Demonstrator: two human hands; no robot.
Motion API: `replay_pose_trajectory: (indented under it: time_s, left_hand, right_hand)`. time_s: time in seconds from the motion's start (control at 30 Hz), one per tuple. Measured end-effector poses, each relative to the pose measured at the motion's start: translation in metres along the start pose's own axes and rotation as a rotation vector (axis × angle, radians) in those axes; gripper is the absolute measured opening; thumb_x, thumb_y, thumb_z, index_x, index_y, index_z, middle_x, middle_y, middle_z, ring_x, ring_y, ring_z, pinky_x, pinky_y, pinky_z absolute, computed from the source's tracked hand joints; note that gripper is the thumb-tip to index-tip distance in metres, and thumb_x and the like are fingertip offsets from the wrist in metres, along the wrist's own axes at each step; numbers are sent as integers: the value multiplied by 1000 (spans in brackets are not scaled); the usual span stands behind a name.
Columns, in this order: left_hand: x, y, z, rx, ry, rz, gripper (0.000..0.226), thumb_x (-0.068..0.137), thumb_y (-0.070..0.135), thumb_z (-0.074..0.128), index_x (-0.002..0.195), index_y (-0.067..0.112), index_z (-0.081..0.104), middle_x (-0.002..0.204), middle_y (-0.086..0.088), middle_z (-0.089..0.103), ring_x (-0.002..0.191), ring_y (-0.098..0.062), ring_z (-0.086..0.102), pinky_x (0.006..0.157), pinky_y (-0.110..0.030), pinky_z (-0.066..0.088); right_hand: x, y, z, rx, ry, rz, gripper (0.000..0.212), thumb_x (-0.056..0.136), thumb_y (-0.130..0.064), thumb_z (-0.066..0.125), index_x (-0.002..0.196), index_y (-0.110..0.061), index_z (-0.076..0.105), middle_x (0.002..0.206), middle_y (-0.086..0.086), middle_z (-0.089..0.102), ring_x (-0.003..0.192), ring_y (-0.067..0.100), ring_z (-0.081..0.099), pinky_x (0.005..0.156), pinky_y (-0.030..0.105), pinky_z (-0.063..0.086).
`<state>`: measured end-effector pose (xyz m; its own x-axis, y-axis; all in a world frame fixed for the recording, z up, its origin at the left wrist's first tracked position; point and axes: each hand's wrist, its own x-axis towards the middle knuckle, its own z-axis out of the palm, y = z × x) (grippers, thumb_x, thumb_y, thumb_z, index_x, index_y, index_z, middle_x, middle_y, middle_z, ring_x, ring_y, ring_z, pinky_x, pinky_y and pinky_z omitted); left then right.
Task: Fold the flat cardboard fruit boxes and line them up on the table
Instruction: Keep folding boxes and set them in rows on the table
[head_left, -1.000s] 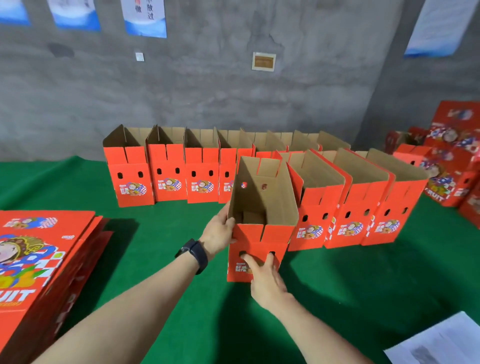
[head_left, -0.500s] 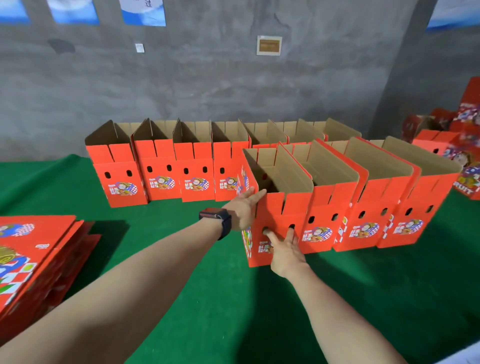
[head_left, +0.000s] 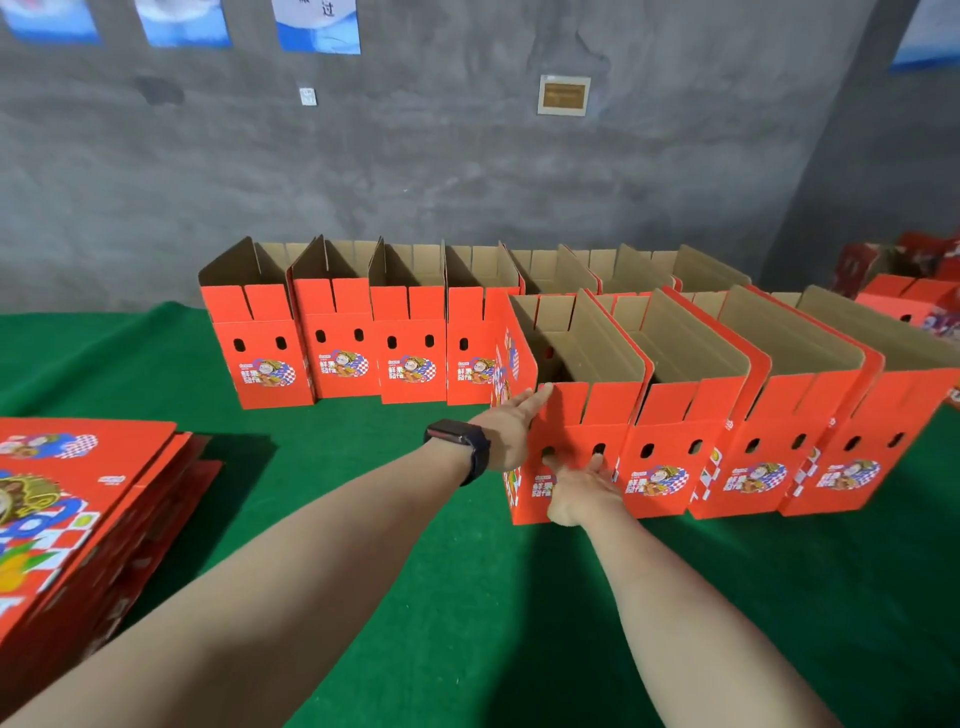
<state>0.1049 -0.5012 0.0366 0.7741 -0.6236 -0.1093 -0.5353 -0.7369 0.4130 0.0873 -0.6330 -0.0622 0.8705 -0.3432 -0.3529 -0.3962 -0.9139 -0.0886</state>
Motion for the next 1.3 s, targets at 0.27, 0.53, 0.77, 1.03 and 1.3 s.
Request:
replay_pose_trajectory:
  time_s: [0.27, 0.53, 0.77, 1.03, 1.3]
  left_hand:
    - [-69, -42, 4, 62, -15, 4, 65, 95, -1, 41, 152, 19, 16, 160, 3, 5, 146, -17, 16, 118, -32, 19]
    - [-164, -142, -23, 79, 131, -158, 57, 96, 15, 46, 150, 15, 26, 159, -3, 17, 144, -17, 21, 116, -25, 16]
    - [-280, -246, -43, -33, 335, -418, 41, 94, 20, 52, 134, 15, 52, 130, -5, 60, 115, -21, 58, 93, -23, 44]
    - [-405, -356, -63, -169, 674, -743, 26, 91, 3, 52, 111, 5, 68, 114, -12, 68, 94, -26, 65, 76, -27, 44]
    - [-433, -391, -36, -11, 489, -716, 36, 93, 8, 46, 124, 18, 62, 125, 1, 63, 113, -19, 60, 91, -22, 42]
  right_hand:
    - [-21, -15, 13, -27, 117, -30, 96, 89, -21, 59, 152, -27, -13, 157, 15, -22, 147, 35, -9, 116, 48, 20]
    - [-38, -58, 10, -91, 233, -88, 22, 90, -28, 56, 99, -10, 65, 99, 7, 68, 90, 23, 66, 79, 31, 55]
    - [-102, -209, 38, 182, 378, -590, 22, 95, -26, 50, 98, -16, 70, 99, 6, 72, 94, 26, 65, 80, 32, 51]
    - [-214, -411, 147, -170, 151, -1190, 101, 78, 1, 66, 153, -14, 0, 161, 8, -9, 148, 25, -8, 120, 42, 7]
    - [-223, -456, 141, -550, 54, -1175, 105, 82, -2, 65, 152, -17, -12, 159, 7, -21, 147, 28, -14, 121, 43, 1]
